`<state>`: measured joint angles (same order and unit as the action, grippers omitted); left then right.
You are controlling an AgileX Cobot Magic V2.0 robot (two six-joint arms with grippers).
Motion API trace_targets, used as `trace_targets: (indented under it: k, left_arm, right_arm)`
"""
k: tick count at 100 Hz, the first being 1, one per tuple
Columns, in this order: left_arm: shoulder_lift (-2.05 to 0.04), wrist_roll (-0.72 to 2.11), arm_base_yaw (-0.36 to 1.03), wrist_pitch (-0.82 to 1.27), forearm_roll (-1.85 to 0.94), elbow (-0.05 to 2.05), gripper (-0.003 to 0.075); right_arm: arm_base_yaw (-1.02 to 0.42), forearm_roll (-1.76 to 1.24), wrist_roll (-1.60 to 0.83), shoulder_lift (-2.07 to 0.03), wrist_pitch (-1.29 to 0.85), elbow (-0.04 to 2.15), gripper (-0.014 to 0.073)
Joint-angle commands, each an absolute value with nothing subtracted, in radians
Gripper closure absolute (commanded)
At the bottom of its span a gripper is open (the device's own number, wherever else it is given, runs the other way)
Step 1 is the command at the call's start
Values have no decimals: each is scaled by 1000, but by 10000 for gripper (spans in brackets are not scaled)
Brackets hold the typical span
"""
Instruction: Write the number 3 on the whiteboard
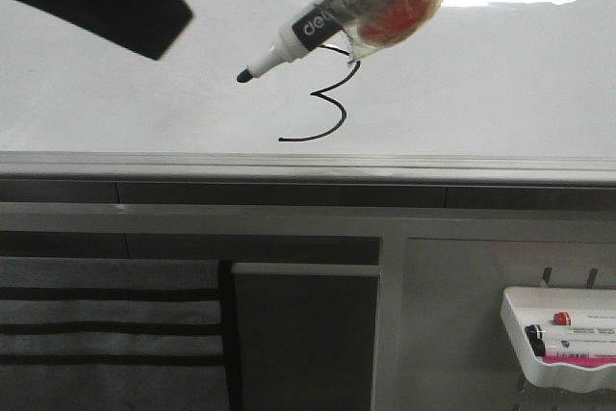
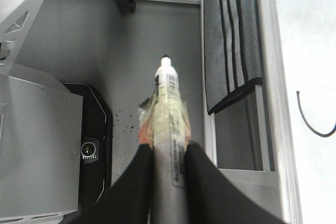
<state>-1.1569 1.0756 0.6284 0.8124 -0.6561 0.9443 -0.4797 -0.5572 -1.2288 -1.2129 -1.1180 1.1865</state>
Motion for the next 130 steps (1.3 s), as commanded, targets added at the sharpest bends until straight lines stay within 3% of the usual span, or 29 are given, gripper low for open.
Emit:
trace_targets:
  k: [1, 48, 71, 93, 100, 117, 130]
  left_arm:
    - [-1199, 1094, 663, 767, -703, 1013, 352]
    - [-1341, 1105, 730, 777, -697, 1127, 363]
    - [-1341, 1105, 730, 777, -697, 1127, 575]
    - [-1341, 1105, 730, 777, -697, 1127, 666]
    - [-1341, 1105, 730, 777, -697, 1127, 686]
    - [-1341, 1105, 730, 775, -695, 1127, 714]
    - [-1333, 1086, 714, 749, -653, 1127, 714]
  right_arm:
    - [-482, -603, -1244, -1187, -1069, 1209, 554]
    - [-482, -603, -1244, -1193, -1060, 1209, 554]
    - [-482, -605, -1244, -1193, -1067, 1209, 554]
    - [-482, -605, -1244, -1193, -1076, 1209, 547]
    - [-482, -605, -1244, -1193, -1078, 1209, 505]
    - [-473, -590, -1228, -1191, -1049, 1213, 272]
    - [-418, -518, -1102, -1152, -1038, 1242, 239]
